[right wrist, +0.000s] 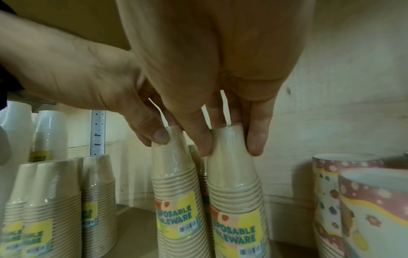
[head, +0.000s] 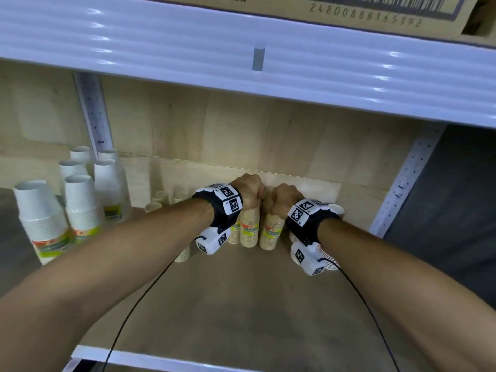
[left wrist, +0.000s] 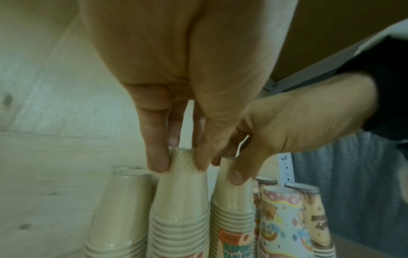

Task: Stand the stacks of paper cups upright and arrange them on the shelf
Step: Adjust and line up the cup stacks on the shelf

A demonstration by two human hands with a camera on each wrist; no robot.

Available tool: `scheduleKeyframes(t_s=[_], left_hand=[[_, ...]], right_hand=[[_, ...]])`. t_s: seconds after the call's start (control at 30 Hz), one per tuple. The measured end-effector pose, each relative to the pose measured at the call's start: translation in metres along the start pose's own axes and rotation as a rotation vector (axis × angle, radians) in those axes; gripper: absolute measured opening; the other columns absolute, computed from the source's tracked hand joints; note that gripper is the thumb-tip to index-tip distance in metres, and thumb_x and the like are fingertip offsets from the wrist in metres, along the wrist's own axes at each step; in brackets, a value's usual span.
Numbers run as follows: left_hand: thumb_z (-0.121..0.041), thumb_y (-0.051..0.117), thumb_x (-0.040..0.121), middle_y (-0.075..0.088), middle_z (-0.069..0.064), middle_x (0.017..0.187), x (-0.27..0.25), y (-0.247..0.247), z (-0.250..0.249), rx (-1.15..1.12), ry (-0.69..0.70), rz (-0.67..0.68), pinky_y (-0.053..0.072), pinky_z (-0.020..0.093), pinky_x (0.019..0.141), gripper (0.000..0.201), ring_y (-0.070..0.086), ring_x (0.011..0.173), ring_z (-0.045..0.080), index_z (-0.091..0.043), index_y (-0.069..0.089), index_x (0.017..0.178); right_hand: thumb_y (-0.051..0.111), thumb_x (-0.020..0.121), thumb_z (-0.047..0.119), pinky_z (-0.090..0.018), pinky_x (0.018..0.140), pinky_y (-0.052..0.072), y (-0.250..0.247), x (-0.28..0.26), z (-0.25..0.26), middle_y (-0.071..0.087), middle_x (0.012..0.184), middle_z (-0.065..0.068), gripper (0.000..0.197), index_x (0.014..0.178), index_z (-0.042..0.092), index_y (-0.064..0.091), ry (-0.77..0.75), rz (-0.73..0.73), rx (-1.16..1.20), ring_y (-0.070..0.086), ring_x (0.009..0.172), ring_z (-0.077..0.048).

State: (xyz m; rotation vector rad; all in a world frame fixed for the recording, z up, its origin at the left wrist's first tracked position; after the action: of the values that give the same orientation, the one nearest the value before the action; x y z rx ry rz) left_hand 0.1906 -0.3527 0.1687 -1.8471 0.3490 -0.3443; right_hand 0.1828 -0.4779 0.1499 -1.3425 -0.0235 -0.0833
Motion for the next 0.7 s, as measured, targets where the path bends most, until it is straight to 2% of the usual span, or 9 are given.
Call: scheduleKeyframes(t_s=[0.1,0.2,0.3,0.47,0.53,0.7], left_hand=[[-0.006,0.067,0.082,0.067,0.007,0.107,0.009,0.004,-0.002,0.006,0.014,0.004,0.057,0.036,0.082,0.019,0.065,0.096,0.027,-0.013,0.072,0.099],[-0.007,0.064,0.083,0.068,0.009,0.106,0.015,0.006,-0.003,0.018,0.024,0.005,0.057,0.041,0.084,0.018,0.065,0.095,0.028,-0.011,0.072,0.099],[-0.007,0.060,0.086,0.067,0.012,0.109,0.022,0.010,-0.004,0.031,0.019,-0.007,0.056,0.039,0.084,0.023,0.065,0.097,0.030,-0.009,0.070,0.107],[-0.006,0.057,0.090,0.066,0.015,0.111,0.030,0.015,-0.005,0.059,0.002,-0.026,0.046,0.031,0.070,0.023,0.064,0.100,0.031,-0.004,0.068,0.109],[-0.005,0.056,0.090,0.067,0.014,0.110,0.033,0.018,-0.005,0.060,0.002,-0.021,0.046,0.031,0.070,0.021,0.065,0.098,0.030,-0.004,0.068,0.108],[-0.007,0.055,0.092,0.066,0.010,0.111,0.036,0.024,-0.005,0.089,-0.010,-0.004,0.043,0.033,0.076,0.020,0.063,0.101,0.029,-0.009,0.066,0.108]], right_hand=[[0.062,0.087,0.018,-0.026,0.065,0.043,0.004,0.010,-0.003,0.069,0.103,-0.011,0.017,0.098,0.007,0.068,-0.007,0.004,0.012,0.066,0.090,-0.028],[0.063,0.086,0.022,-0.028,0.066,0.044,0.010,0.020,-0.007,0.069,0.105,-0.012,0.021,0.101,0.009,0.068,-0.005,0.009,0.031,0.066,0.093,-0.030],[0.064,0.084,0.025,-0.028,0.066,0.044,0.014,0.028,-0.009,0.068,0.104,-0.011,0.023,0.101,0.011,0.069,0.004,0.004,0.050,0.066,0.092,-0.031],[0.064,0.082,0.025,-0.028,0.063,0.045,0.020,0.037,-0.011,0.068,0.099,-0.012,0.016,0.091,0.012,0.066,-0.009,0.011,0.048,0.066,0.087,-0.029],[0.063,0.083,0.025,-0.029,0.063,0.045,0.022,0.038,-0.012,0.067,0.100,-0.011,0.016,0.093,0.012,0.065,-0.018,0.018,0.036,0.065,0.087,-0.029],[0.059,0.085,0.024,-0.029,0.063,0.044,0.025,0.039,-0.014,0.067,0.097,-0.006,0.003,0.085,0.021,0.058,-0.062,0.027,0.051,0.061,0.080,-0.022]])
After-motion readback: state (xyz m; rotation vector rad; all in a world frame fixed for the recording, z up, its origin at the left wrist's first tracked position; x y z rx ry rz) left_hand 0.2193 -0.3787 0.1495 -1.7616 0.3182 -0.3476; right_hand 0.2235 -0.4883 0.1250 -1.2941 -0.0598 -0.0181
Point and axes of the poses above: each hand's wrist, its own x-axis towards the middle knuckle, its own y-axis out of the palm, z = x × y, the point moved 3 cm from there along x, towards the middle knuckle
